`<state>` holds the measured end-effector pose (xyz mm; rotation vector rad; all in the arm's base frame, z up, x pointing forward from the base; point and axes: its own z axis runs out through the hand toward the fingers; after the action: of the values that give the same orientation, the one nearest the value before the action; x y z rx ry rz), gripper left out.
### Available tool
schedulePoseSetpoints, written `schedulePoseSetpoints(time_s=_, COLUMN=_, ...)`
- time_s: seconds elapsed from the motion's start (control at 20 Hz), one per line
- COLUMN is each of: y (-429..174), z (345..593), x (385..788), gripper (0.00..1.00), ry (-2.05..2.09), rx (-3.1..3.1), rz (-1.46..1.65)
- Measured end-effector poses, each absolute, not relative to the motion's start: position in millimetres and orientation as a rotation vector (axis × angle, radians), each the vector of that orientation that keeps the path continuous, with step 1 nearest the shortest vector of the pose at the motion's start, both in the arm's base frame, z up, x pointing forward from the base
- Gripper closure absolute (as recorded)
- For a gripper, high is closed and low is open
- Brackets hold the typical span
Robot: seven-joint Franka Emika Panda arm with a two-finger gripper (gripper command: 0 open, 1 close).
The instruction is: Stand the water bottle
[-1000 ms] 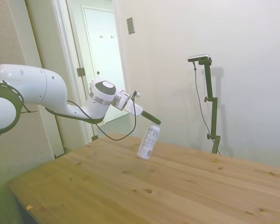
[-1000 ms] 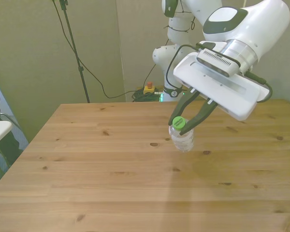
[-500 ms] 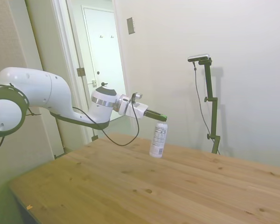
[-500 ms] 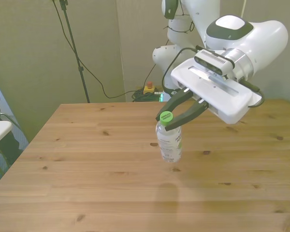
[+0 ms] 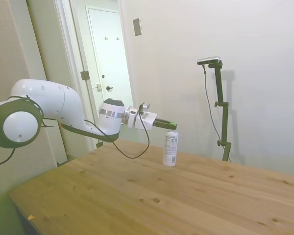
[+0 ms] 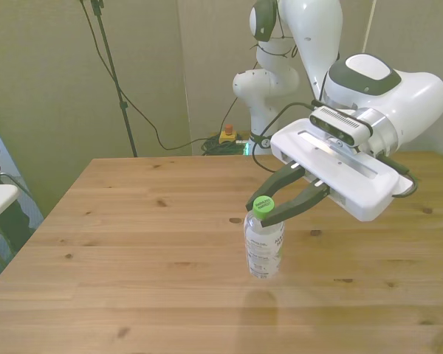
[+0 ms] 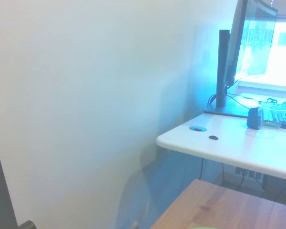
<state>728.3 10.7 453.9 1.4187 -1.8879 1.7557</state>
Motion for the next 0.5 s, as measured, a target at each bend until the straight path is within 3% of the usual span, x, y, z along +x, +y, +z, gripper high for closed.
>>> schedulePoseSetpoints(time_s=0.5, y=28.8, z=427.4, x=762.8, gripper=1.0, ry=-1.856, rx=1.357, rz=1.857)
